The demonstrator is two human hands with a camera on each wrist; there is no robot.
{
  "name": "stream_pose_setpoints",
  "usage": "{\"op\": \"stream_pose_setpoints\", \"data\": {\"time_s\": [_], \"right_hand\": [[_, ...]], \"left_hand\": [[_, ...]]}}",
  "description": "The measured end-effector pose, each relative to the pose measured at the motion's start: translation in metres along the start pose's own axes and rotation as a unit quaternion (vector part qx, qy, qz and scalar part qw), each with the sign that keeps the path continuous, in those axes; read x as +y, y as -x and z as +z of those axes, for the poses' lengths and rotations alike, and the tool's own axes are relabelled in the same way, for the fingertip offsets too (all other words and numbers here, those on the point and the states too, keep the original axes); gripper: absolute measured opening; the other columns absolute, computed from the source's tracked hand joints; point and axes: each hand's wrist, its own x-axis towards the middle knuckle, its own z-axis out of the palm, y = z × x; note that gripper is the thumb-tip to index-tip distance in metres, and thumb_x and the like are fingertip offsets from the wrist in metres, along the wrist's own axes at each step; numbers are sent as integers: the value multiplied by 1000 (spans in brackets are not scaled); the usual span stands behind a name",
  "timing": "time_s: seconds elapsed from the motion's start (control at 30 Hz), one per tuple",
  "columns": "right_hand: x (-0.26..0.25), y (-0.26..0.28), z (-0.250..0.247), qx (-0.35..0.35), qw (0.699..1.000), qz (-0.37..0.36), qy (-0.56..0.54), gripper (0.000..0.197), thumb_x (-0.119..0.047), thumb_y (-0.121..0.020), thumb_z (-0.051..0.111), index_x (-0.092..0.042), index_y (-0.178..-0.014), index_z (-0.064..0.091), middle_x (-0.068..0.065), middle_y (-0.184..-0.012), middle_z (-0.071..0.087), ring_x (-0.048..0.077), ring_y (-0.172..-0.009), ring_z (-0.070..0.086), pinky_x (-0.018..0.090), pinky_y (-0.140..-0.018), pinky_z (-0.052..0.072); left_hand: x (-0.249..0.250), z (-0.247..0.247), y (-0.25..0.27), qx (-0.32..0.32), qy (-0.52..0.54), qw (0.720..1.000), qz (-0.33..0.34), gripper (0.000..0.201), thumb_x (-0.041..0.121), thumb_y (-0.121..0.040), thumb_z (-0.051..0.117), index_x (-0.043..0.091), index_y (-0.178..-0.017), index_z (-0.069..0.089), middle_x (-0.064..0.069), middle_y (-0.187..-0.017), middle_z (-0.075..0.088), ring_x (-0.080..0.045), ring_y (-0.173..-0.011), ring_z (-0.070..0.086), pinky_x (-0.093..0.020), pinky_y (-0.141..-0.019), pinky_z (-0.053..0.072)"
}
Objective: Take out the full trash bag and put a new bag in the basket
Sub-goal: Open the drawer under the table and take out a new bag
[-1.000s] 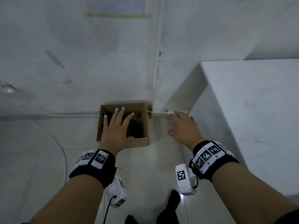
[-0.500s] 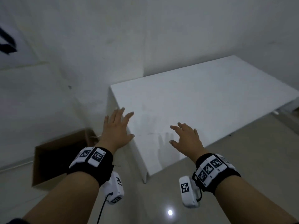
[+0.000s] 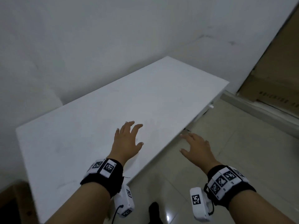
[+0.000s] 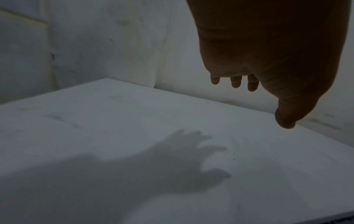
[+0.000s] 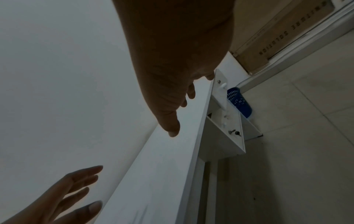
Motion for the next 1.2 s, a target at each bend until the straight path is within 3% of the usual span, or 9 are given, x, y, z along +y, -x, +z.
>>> {"op": "stream_pose_setpoints", "data": {"time_s": [0.23, 0.4, 0.6, 0.77, 0.83, 0.97, 1.07, 1.2], "right_hand": [[94, -90, -40, 7, 997, 45, -64, 58, -45, -87, 59, -37, -141, 39, 1, -153, 32, 22, -141, 30, 53, -114, 24], [158, -136, -63, 5, 992, 49, -119, 58, -40, -88, 61, -30, -141, 42, 2, -146, 42, 22, -135, 37, 43, -112, 31], [245, -199, -91, -35, 990, 29, -134, 56, -36, -91, 59, -30, -143, 39, 3, -143, 45, 22, -131, 41, 31, -108, 32], [304, -257, -95, -87, 981, 29, -172, 53, -45, -93, 52, -26, -142, 41, 5, -139, 51, 23, -127, 46, 32, -104, 38], [319, -279, -91, -109, 977, 38, -180, 55, -47, -94, 50, -23, -143, 39, 5, -140, 51, 23, -128, 47, 32, -104, 39], [335, -319, -80, -162, 968, 42, -188, 58, -42, -97, 49, -17, -147, 32, 7, -143, 48, 21, -128, 48, 23, -98, 36], [341, -349, -68, -194, 961, 41, -195, 59, -40, -97, 49, -16, -148, 31, 9, -145, 47, 21, -129, 47, 24, -100, 36], [344, -385, -49, -218, 956, 34, -192, 51, -36, -97, 50, -14, -142, 43, 7, -140, 53, 20, -125, 51, 19, -94, 37]], "left_hand": [[84, 47, -134, -34, 22, 999, 28, 72, 44, -83, 65, 30, -146, 34, -5, -154, 30, -24, -141, 32, -49, -114, 26], [144, 77, -206, -65, 1, 997, 45, 72, 45, -82, 65, 30, -145, 34, -4, -154, 29, -24, -139, 35, -47, -112, 29], [204, 123, -273, -80, 12, 997, -13, 73, 50, -81, 65, 31, -145, 33, 0, -156, 27, -23, -141, 33, -50, -112, 31], [249, 169, -311, -119, 40, 988, -88, 79, 57, -83, 61, 34, -149, 23, 3, -161, 14, -25, -148, 17, -59, -115, 21], [262, 185, -322, -131, 45, 984, -108, 80, 62, -86, 54, 35, -152, 17, 5, -163, 6, -25, -150, 8, -59, -116, 14], [276, 210, -343, -152, 20, 979, -136, 78, 70, -89, 37, 39, -153, 5, 9, -163, -8, -23, -150, -11, -62, -116, 3], [280, 221, -357, -155, -2, 976, -153, 75, 73, -89, 25, 44, -151, -5, 12, -160, -20, -21, -147, -24, -65, -113, -7], [286, 230, -366, -174, -25, 968, -182, 74, 78, -87, 14, 50, -145, -22, 17, -152, -37, -17, -140, -37, -65, -109, -17]]}}
